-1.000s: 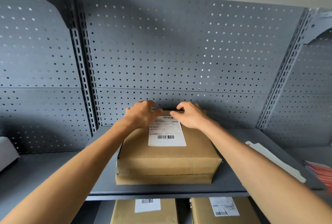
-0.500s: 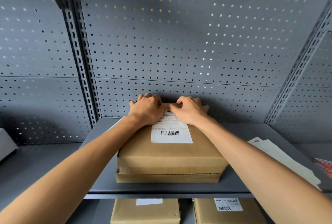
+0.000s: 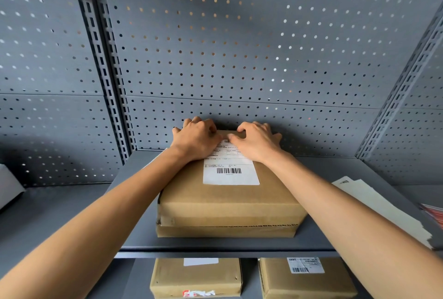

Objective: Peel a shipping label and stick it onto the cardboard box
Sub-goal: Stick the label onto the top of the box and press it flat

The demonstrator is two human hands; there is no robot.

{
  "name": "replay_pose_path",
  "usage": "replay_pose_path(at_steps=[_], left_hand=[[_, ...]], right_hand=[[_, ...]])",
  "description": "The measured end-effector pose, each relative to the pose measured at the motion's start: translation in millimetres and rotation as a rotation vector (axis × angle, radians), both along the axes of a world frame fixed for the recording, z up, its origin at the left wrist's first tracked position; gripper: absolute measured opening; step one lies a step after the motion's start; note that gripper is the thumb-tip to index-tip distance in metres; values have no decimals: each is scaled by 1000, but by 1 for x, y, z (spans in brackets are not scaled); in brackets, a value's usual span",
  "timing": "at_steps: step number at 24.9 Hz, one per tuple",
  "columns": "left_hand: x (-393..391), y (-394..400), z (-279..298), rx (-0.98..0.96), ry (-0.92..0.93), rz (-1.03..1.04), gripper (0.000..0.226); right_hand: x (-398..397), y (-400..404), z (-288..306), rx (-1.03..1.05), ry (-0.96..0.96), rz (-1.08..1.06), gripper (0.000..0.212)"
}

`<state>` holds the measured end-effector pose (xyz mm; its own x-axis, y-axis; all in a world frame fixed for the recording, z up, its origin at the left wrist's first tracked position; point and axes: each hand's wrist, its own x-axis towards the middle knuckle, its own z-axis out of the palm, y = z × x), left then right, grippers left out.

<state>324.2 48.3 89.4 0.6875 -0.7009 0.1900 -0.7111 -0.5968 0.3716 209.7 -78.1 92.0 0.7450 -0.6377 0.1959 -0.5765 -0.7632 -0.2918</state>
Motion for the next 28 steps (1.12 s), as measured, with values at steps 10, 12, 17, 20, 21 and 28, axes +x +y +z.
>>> replay_pose_path(at_steps=[10, 12, 17, 20, 21, 28], left_hand=[[19, 6, -5, -44, 51, -94, 38], [23, 8, -6, -55, 57, -108, 41], [17, 16, -1, -49, 66, -132, 43], [17, 27, 5, -61, 107, -95, 43], [17, 29, 9, -65, 142, -73, 54], [-17, 24, 6, 188, 56, -16, 73]], right_hand=[[-9, -10, 0, 109, -57, 47, 28], [-11, -10, 2, 118, -68, 53, 31], [-15, -8, 6, 126, -40, 57, 38], [-22, -6, 17, 108, -26, 26, 30], [-23, -5, 20, 113, 2, 28, 35], [-21, 19, 10, 18, 149, 59, 71]])
